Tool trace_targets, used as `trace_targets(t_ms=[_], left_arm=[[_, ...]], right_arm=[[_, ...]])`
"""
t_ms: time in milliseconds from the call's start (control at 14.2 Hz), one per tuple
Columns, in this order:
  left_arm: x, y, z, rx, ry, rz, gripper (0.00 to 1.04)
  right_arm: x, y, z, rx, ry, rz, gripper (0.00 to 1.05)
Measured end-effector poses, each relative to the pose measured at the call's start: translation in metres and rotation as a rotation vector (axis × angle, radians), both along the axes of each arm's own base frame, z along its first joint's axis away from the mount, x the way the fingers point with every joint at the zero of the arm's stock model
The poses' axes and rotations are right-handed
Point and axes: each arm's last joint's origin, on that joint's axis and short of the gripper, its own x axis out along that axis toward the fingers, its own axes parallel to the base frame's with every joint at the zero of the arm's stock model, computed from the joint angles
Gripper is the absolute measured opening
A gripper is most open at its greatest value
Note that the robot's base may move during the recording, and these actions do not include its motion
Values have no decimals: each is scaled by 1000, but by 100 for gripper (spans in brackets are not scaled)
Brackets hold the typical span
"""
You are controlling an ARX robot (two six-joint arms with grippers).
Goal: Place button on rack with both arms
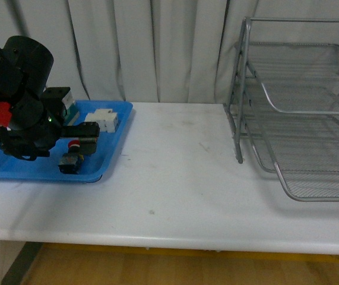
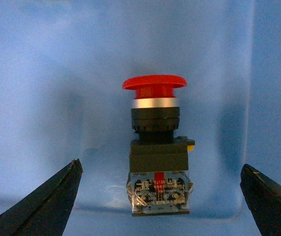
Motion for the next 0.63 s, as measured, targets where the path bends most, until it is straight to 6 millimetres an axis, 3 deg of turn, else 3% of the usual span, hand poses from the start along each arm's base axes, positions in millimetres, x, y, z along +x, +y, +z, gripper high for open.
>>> trace_targets(t_ms=[423,493,634], left_arm=[[5,-1,-23,28,23,-36,98],[5,-1,-26,35,26,-44,93],[9,-1,-24,38,15,-46,71]], right_arm=[[0,0,0,0,0,0,98],[0,0,0,0,0,0,98],[0,0,0,0,0,0,98]])
